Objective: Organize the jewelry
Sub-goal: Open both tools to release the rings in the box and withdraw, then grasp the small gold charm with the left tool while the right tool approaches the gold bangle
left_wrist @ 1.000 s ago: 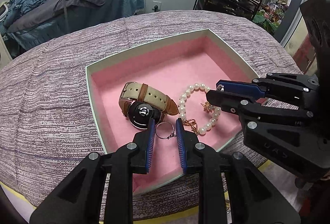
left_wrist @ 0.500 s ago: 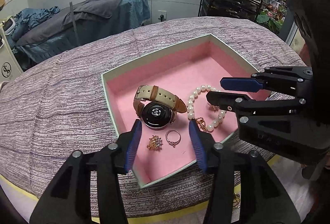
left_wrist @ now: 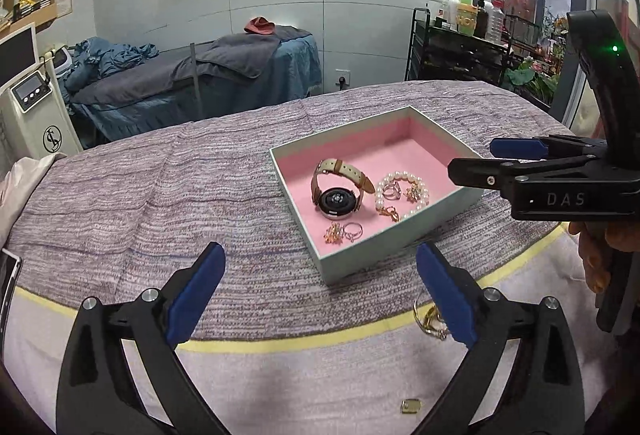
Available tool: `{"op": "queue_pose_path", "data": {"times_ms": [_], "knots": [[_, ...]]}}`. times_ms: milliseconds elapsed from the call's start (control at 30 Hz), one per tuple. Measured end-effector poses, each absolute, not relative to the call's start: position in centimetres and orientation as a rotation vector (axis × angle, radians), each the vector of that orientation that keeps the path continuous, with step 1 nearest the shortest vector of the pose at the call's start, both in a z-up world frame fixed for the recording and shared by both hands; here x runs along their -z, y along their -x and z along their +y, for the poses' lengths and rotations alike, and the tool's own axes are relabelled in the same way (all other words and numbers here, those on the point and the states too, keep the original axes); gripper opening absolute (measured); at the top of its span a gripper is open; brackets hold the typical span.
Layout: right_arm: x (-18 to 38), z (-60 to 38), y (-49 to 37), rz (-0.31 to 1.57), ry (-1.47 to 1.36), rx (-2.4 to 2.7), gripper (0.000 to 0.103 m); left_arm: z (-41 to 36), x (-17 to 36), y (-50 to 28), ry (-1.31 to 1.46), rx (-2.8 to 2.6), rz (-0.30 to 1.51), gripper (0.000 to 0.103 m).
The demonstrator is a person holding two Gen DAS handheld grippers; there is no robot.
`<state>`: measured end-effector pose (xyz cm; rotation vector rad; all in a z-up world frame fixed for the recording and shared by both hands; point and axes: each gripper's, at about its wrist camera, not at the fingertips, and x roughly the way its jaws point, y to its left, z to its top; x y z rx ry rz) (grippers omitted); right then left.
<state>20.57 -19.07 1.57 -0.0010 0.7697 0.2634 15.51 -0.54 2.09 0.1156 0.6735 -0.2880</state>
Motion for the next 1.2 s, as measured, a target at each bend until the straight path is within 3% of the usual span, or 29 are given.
{"op": "queue_pose_path", "data": {"times_ms": [667,1200], "knots": [[3.0,-16.9,-14.0,0.861,0.152,-0.297,0.08,-0.5,4.2,-7.2,-0.126,0.334,0.803,0.095],[5.6,-15.0,-14.6,0.953,0.245,-0.376,0.079,-2.2,5.0,-7.3,-0.123,0.43,0.841,0.042]]}}
